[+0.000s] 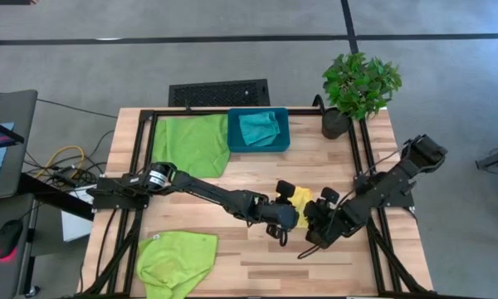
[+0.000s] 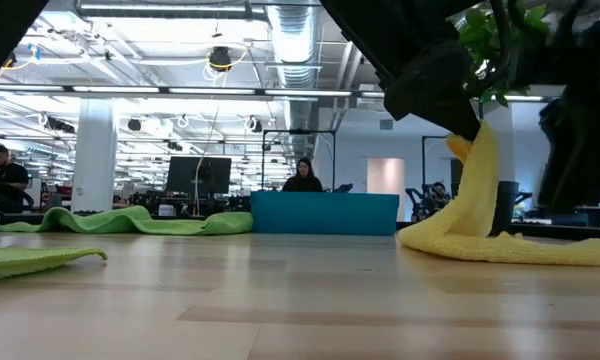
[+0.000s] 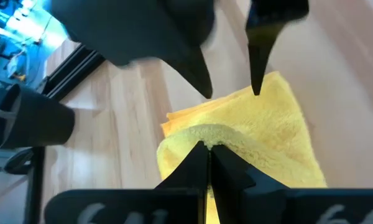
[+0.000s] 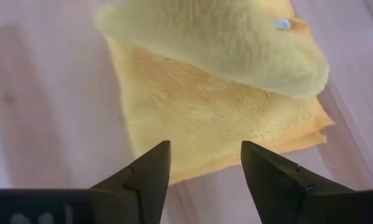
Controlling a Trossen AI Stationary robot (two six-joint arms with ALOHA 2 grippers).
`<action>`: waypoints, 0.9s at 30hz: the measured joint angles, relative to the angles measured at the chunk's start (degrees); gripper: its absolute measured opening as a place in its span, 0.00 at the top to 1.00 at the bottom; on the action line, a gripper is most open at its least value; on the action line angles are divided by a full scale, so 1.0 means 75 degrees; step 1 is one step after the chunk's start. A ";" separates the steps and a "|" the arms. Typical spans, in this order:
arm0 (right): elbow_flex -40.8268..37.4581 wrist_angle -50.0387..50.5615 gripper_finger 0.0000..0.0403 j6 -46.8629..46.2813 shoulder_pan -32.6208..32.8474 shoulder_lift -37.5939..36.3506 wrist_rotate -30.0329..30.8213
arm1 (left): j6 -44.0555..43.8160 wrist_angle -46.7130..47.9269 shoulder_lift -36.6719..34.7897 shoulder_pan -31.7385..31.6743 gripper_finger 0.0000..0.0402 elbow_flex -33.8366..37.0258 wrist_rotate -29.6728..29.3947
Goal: Fold microfiber towels
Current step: Fold the yellow microfiber cloth
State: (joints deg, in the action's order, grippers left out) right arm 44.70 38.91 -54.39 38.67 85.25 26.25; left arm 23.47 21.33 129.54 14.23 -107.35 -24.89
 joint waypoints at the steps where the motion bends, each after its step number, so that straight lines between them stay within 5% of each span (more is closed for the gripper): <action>1: 0.0025 0.0104 0.45 -0.0035 0.0055 -0.0112 0.0003 | -0.0003 -0.0052 0.0000 -0.0009 1.00 0.0000 0.0099; 18: 0.0132 0.0451 0.45 -0.0352 0.0604 -0.0949 0.0294 | -0.1346 -0.0242 0.0000 -0.0439 0.99 0.0000 0.1061; 27: 0.0132 0.0665 0.45 -0.0554 0.0641 -0.0953 0.0296 | -0.1582 -0.0237 0.0000 -0.0541 0.82 0.0000 0.1552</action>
State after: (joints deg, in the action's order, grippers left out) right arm 45.69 43.90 -58.54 43.48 78.11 28.46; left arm 11.61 19.55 129.54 10.17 -107.35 -13.25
